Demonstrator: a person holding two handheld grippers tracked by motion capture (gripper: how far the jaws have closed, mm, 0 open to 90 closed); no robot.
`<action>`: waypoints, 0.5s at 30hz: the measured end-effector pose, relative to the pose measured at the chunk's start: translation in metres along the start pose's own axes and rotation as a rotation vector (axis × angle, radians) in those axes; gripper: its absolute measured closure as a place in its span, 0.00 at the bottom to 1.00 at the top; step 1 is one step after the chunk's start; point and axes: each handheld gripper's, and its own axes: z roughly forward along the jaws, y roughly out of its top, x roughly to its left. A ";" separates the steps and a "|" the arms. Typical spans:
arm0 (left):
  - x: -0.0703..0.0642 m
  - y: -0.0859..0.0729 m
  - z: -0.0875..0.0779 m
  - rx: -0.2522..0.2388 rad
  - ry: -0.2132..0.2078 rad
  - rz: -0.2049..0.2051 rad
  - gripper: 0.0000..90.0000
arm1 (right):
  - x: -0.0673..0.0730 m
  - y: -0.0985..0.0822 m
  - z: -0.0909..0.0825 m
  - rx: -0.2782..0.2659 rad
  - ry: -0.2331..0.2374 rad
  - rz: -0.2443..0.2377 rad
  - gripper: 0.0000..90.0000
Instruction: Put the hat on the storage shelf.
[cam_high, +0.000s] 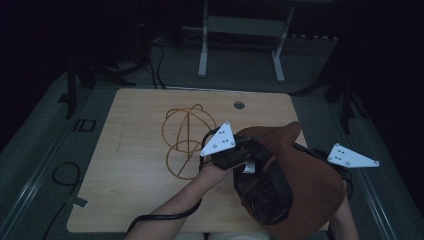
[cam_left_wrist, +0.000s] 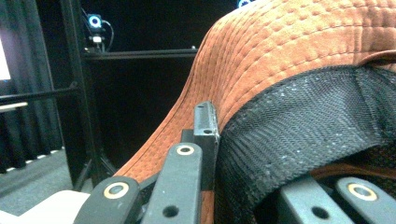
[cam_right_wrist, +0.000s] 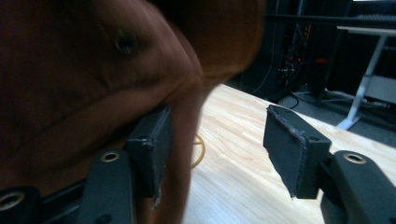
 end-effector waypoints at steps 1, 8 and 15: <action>-0.001 0.000 0.001 0.002 -0.004 -0.002 0.95 | 0.001 0.001 0.002 0.002 0.006 -0.004 0.45; -0.005 -0.002 0.005 0.008 -0.015 0.000 0.95 | 0.008 0.004 0.012 -0.028 0.025 -0.016 0.44; -0.008 -0.001 0.007 0.013 -0.013 -0.002 0.95 | 0.010 0.008 0.021 -0.051 0.061 -0.008 0.48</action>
